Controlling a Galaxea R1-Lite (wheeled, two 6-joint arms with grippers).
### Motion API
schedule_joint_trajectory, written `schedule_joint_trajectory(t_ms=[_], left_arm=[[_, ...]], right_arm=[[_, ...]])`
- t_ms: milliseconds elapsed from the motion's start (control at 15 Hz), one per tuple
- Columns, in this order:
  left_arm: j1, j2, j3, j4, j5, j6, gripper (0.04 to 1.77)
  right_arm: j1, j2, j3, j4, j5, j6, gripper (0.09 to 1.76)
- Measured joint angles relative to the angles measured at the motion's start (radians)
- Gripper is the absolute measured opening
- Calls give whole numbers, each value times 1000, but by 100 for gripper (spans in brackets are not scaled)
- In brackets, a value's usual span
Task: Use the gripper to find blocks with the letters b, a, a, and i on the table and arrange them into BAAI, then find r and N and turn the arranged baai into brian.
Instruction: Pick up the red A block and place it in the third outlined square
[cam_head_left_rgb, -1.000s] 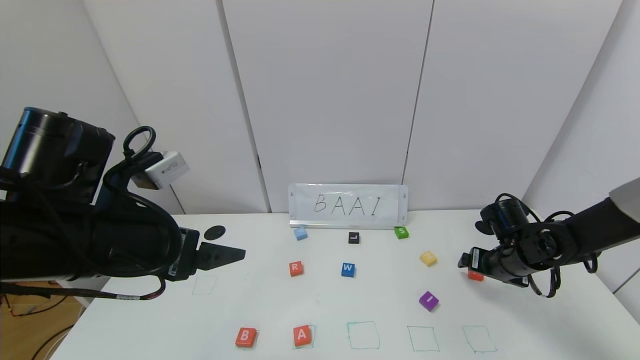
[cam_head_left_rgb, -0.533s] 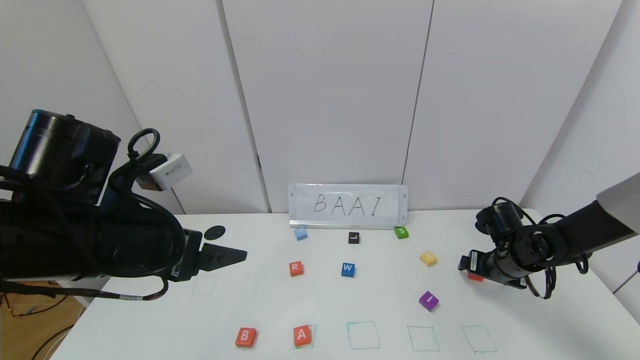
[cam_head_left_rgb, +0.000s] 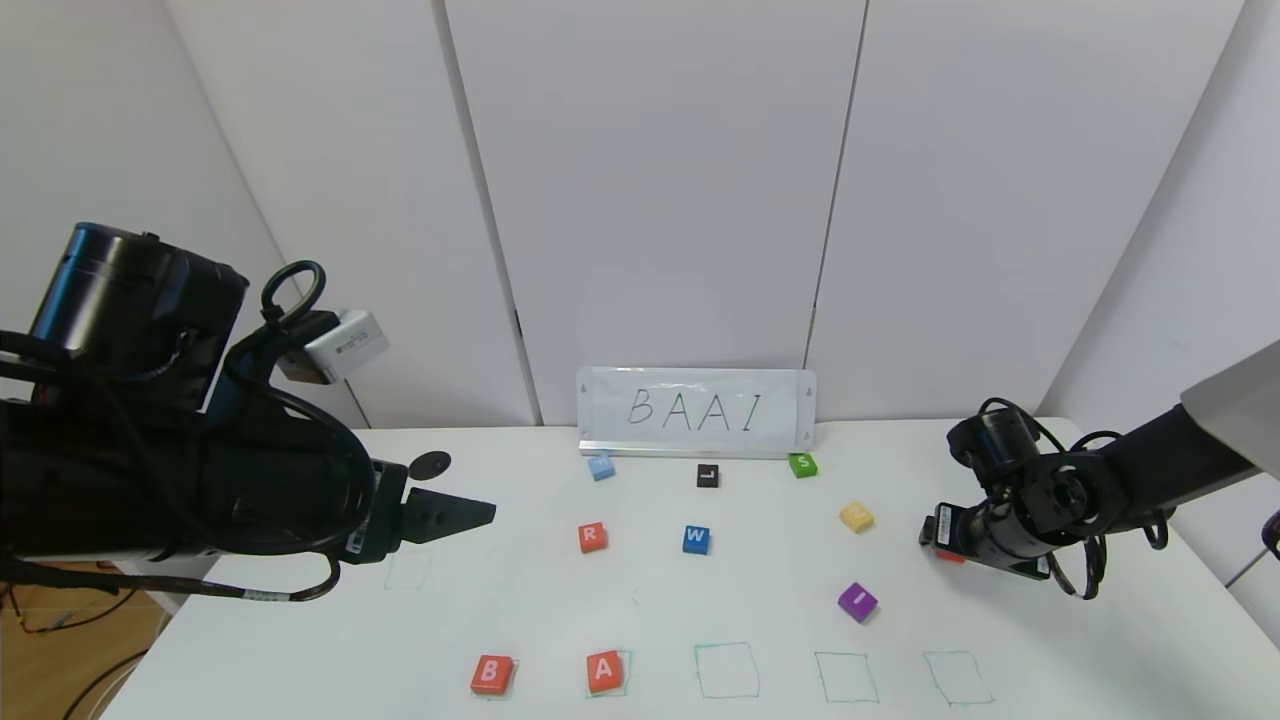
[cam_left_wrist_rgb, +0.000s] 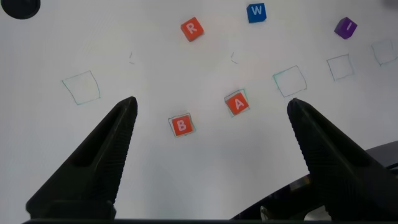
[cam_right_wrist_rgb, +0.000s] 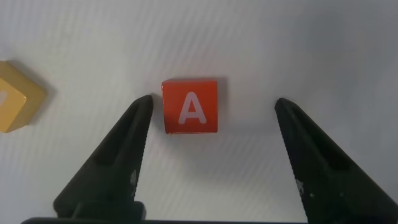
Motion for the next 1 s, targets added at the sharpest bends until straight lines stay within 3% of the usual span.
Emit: schedule_joint_trajectory(t_ms=[267, 400, 467, 1000], left_arm=[[-1, 5, 2, 0, 0, 4, 172], [-1, 6, 2, 0, 0, 3, 172], [-1, 6, 2, 0, 0, 3, 172], [0, 8, 2, 0, 0, 4, 172]], right_arm=[[0, 4, 0, -2, -1, 0, 92], [1, 6, -1, -3, -1, 0, 75], [1, 7, -1, -4, -1, 1, 55], [13, -10, 5, 6, -8, 0, 55]])
